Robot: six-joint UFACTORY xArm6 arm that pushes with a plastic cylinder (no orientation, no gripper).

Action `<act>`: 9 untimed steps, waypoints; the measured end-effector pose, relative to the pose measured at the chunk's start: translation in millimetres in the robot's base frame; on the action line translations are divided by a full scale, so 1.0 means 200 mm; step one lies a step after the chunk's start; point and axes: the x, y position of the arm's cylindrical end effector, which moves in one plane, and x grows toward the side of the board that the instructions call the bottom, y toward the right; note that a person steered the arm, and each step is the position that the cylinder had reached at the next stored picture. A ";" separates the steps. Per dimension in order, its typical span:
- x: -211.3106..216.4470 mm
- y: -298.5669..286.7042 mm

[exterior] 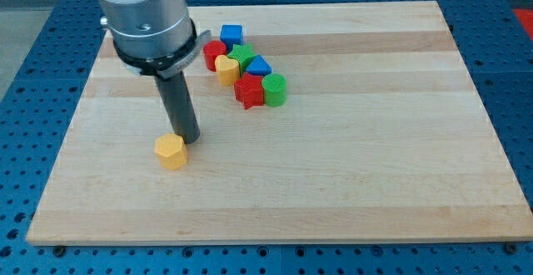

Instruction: Touch the left side of yellow hexagon

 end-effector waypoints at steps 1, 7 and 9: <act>0.00 -0.03; -0.40 0.02; -0.39 -0.27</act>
